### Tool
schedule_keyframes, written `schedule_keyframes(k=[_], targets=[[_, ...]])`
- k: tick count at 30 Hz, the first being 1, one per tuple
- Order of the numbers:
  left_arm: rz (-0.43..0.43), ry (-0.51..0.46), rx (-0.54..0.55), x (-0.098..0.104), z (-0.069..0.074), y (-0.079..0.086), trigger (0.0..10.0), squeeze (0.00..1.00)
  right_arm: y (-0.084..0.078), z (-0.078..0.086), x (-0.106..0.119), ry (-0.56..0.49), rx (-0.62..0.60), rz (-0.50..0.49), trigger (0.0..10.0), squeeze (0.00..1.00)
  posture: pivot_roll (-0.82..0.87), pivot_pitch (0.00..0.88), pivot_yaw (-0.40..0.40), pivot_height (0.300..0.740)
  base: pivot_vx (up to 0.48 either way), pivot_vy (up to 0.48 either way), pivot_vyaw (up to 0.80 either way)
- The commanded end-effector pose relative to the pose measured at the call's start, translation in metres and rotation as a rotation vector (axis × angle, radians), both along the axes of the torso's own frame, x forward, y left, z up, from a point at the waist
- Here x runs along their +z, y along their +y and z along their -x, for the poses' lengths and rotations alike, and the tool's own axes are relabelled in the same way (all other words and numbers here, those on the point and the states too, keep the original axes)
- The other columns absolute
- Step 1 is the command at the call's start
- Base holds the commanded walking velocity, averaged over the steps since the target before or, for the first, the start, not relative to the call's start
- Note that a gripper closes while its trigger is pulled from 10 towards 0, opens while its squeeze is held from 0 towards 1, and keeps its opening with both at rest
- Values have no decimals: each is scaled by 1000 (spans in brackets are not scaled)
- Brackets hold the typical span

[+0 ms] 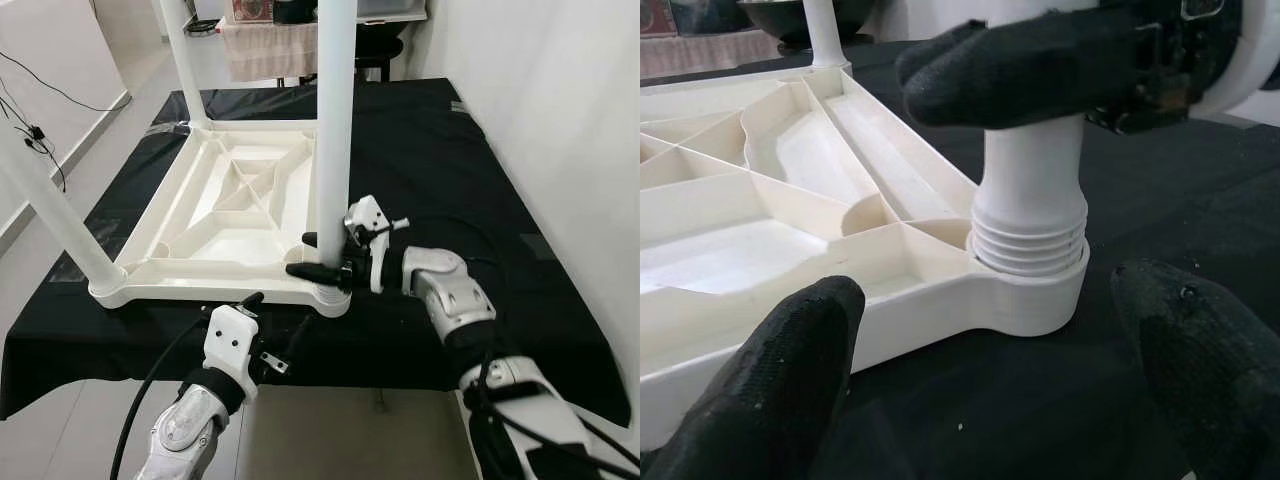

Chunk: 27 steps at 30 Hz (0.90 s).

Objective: Building children table

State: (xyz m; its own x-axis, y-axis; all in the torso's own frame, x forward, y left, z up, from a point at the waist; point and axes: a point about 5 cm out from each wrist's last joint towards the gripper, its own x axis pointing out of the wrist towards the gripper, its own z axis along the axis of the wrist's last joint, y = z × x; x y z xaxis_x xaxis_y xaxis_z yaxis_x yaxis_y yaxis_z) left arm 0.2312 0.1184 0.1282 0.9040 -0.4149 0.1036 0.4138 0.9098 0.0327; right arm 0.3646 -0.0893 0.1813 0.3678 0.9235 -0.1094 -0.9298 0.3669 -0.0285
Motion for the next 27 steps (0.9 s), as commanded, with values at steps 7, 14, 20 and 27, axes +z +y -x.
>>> schedule_keyframes(k=[7, 14, 20, 27], targets=[[8, 7, 5, -3, 0, -1, 10000, 0, 0, -3, -1, 23, 76, -27, 0, 0, 8, 49, -6, 740, 0, 0, 0], [12, -1, 11, 0, 4, 2, 10000, 0, -17, 16, -53, 32, -660, 111, 0, 0, -14, 88, -13, 740, 0, 0, 0], [9, 5, 9, -1, 2, 4, 10000, 0, -7, 57, -68, -10, -712, 127, 0, 0, -30, 76, 13, 740, 0, 0, 0], [15, 7, 18, -1, 3, 7, 10000, 0, -8, 40, -62, -41, -714, 99, 10000, 0, -29, 83, 14, 740, 0, 0, 0]])
